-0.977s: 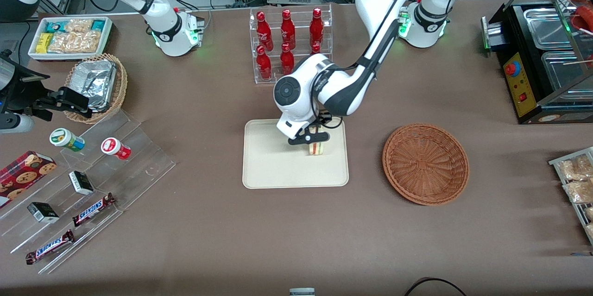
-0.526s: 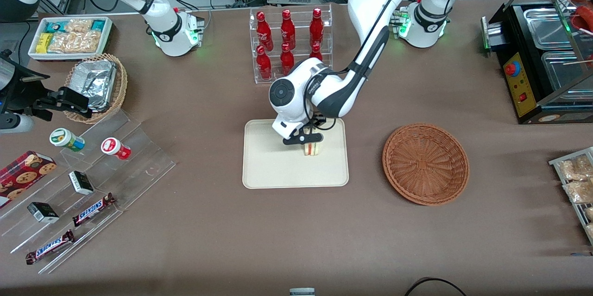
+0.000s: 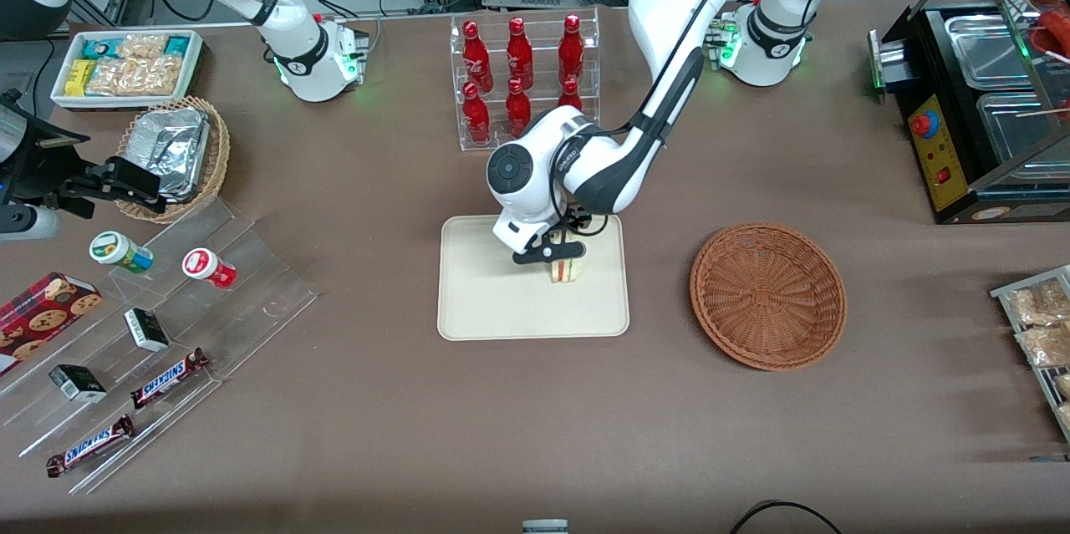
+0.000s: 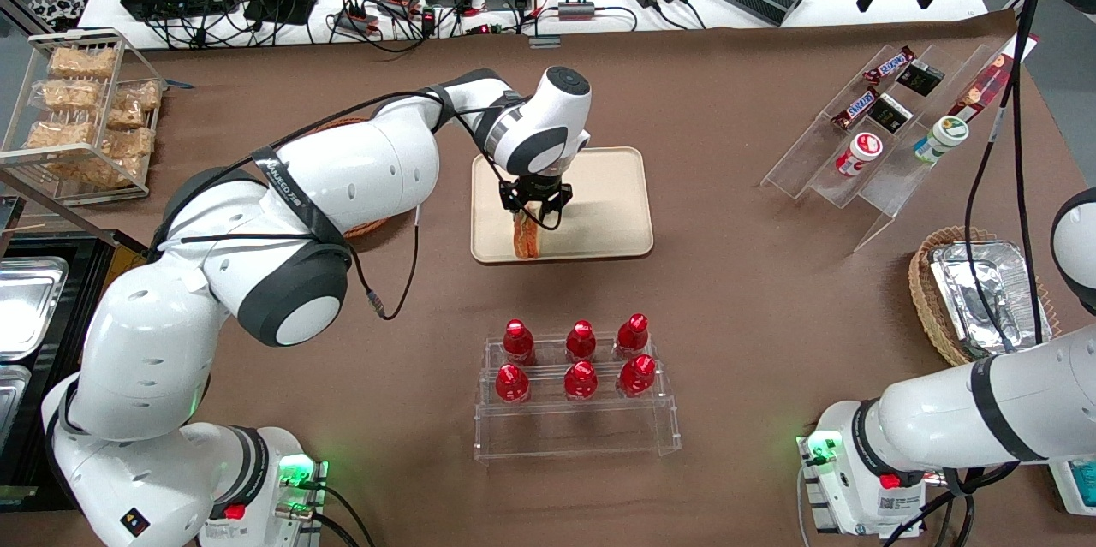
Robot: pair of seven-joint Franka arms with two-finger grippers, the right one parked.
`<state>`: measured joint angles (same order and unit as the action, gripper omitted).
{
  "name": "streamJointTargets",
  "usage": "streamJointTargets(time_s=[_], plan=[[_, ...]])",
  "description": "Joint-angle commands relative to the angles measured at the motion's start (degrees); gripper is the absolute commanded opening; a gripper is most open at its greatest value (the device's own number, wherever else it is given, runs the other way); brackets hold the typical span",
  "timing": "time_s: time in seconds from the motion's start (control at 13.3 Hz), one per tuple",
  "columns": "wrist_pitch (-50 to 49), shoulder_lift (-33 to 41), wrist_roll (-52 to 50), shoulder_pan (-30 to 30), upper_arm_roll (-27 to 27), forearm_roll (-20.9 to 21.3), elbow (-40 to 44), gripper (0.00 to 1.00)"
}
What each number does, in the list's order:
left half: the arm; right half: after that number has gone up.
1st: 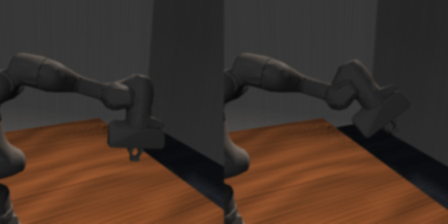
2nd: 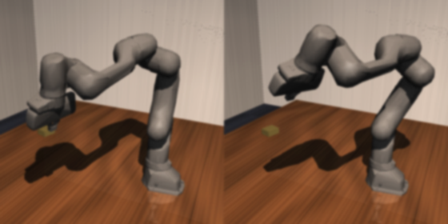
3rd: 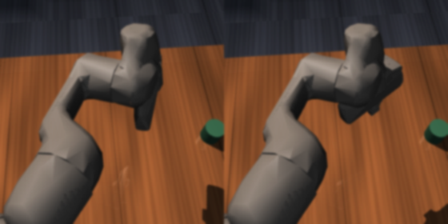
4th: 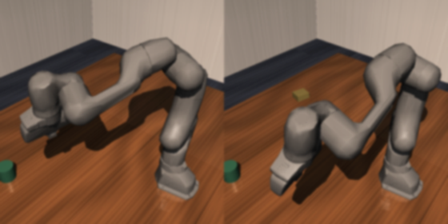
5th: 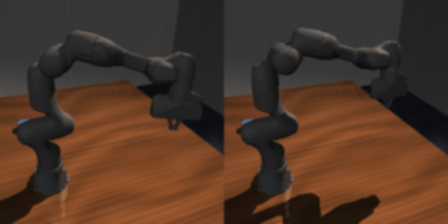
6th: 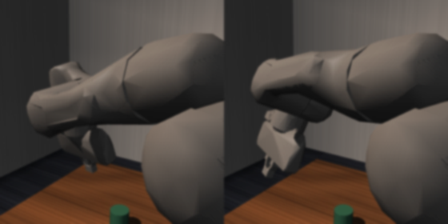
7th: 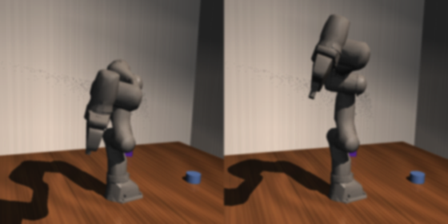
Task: Place sandwich from basket to tray
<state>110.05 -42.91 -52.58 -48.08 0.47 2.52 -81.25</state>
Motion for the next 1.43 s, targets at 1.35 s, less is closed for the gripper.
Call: streamJointTargets(time_s=[1.35], plan=[[-30.9,31.2,14.3,23.3,2.2,0.5,5.1,1.0]])
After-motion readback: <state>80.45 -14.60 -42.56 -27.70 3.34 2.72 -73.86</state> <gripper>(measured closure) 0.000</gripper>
